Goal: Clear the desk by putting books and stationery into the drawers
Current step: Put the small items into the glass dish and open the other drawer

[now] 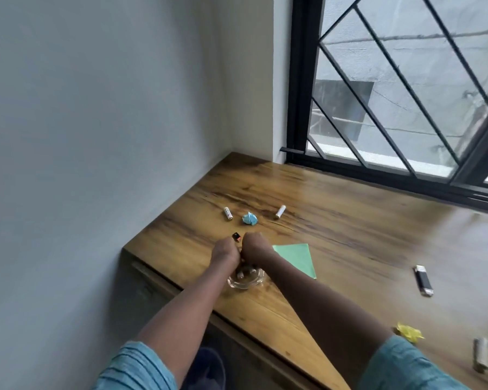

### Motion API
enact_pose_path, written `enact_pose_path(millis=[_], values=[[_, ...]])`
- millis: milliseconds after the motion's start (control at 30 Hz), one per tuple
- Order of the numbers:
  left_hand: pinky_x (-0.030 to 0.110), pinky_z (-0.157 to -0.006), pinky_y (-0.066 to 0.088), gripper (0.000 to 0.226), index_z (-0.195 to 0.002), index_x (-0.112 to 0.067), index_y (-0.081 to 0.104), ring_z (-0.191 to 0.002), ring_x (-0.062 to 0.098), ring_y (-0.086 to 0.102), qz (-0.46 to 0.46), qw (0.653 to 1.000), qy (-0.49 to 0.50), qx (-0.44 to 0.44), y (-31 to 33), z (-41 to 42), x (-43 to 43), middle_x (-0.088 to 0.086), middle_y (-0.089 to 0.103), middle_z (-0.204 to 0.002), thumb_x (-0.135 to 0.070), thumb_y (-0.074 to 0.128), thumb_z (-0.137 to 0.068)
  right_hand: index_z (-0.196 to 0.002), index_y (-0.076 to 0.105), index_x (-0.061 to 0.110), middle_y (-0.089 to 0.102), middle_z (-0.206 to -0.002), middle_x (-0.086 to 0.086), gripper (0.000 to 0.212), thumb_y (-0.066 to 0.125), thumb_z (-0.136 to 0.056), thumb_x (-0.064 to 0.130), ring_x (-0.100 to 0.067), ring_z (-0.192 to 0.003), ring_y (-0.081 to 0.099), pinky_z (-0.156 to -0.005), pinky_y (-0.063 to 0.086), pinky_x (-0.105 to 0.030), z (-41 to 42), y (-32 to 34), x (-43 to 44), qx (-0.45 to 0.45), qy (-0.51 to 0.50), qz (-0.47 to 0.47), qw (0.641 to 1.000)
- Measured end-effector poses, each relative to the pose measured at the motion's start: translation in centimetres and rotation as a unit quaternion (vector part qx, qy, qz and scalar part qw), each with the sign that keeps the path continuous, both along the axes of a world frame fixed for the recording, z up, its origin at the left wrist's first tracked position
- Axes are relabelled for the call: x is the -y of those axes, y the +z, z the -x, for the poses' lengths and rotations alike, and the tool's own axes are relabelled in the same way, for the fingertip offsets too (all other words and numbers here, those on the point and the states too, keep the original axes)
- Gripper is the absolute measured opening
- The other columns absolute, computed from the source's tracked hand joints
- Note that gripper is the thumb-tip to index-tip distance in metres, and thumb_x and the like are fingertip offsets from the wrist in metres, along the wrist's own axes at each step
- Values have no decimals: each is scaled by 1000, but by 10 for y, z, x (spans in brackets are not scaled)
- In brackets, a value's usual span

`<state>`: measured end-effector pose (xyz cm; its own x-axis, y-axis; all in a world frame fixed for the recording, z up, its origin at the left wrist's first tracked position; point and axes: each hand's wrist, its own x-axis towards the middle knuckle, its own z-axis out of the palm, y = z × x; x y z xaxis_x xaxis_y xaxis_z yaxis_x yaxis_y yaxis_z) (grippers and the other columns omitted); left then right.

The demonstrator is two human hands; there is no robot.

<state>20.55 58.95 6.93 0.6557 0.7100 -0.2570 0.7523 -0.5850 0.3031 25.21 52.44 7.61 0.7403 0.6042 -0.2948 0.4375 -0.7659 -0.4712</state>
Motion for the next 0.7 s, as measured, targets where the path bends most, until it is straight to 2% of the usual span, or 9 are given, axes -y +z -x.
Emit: enact_pose_path(millis=[167,300,400,467,600,700], values=[[31,-101,41,31,-125,-4,55,-126,27,52,-6,999,-44,-30,8,-3,-1,16,55,-133,-10,41,-98,-116,59,1,62,-117,-16,26,43,-97,8,-27,-106,62,-85,52,-33,-1,-3,-5,-6,3,4,1000],[31,-101,41,33,-127,-2,53,-127,28,50,-23,997,-57,-45,13,2,1,17,53,-135,-8,34,-100,-113,60,2,63,-113,-16,25,43,-96,7,-27,-100,63,-82,52,-34,5,-2,-3,0,-15,-15,1000],[31,-93,48,28,-120,-2,58,-118,27,57,-59,996,-58,-40,18,11,9,15,60,-126,-6,42,-98,-108,62,1,64,-105,-17,20,51,-93,6,-25,-89,62,-80,53,-34,16,-1,9,9,-17,-32,999],[31,-89,49,27,-118,-4,59,-114,27,59,-85,994,-63,-33,23,18,21,14,61,-123,-6,41,-98,-108,64,0,65,-105,-17,21,59,-89,4,-29,-92,64,-81,53,-36,22,2,24,23,-23,-62,998],[36,-83,50,26,-109,-2,62,-107,32,61,-109,987,-112,43,32,18,71,18,62,-116,-7,39,-97,-107,66,1,65,-107,-23,24,52,-88,0,-38,-99,62,-76,50,-40,34,8,79,61,-113,-123,984],[39,-81,50,30,-107,2,63,-104,38,61,-47,982,-151,105,24,10,129,23,63,-112,-7,36,-96,-97,70,1,68,-101,-24,23,51,-85,5,-38,-95,63,-66,44,-38,46,6,140,88,-198,-144,966]])
